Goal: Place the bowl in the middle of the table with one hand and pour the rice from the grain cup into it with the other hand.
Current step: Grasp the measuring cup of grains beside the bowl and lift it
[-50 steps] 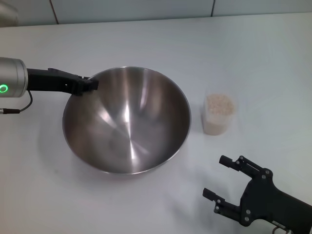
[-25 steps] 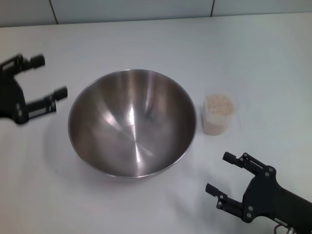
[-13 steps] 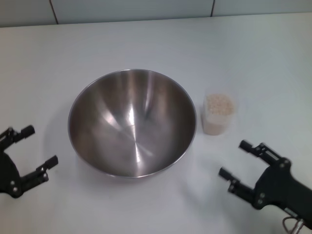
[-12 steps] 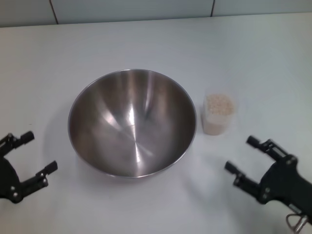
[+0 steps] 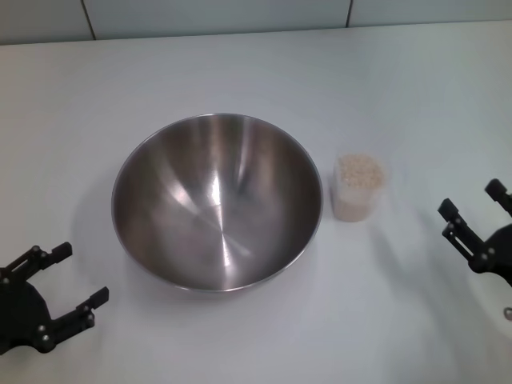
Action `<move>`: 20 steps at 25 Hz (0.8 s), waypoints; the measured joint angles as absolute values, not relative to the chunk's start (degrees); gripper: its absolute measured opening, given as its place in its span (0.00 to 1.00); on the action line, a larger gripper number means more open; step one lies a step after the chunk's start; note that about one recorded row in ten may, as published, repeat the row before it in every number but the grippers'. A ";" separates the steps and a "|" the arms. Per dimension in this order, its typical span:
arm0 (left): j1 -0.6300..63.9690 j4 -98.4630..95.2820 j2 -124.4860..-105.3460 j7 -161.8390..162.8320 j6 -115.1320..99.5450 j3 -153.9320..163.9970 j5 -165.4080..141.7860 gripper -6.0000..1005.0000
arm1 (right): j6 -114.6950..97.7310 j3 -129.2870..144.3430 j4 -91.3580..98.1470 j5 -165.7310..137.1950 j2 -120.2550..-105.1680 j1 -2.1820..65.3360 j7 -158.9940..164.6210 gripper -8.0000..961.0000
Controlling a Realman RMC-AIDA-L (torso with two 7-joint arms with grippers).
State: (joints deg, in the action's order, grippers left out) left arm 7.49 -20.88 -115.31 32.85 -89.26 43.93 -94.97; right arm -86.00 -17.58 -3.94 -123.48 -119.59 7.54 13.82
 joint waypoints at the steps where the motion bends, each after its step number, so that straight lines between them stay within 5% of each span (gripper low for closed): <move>1: 7.49 -20.88 -115.31 32.85 -89.26 43.93 -94.97 0.81 | -84.69 -17.88 -4.28 -123.48 -119.61 8.01 13.69 0.79; 20: 7.83 -20.74 -115.82 33.26 -88.50 43.60 -95.31 0.81 | -71.19 -20.31 -8.64 -123.48 -119.71 14.61 8.86 0.79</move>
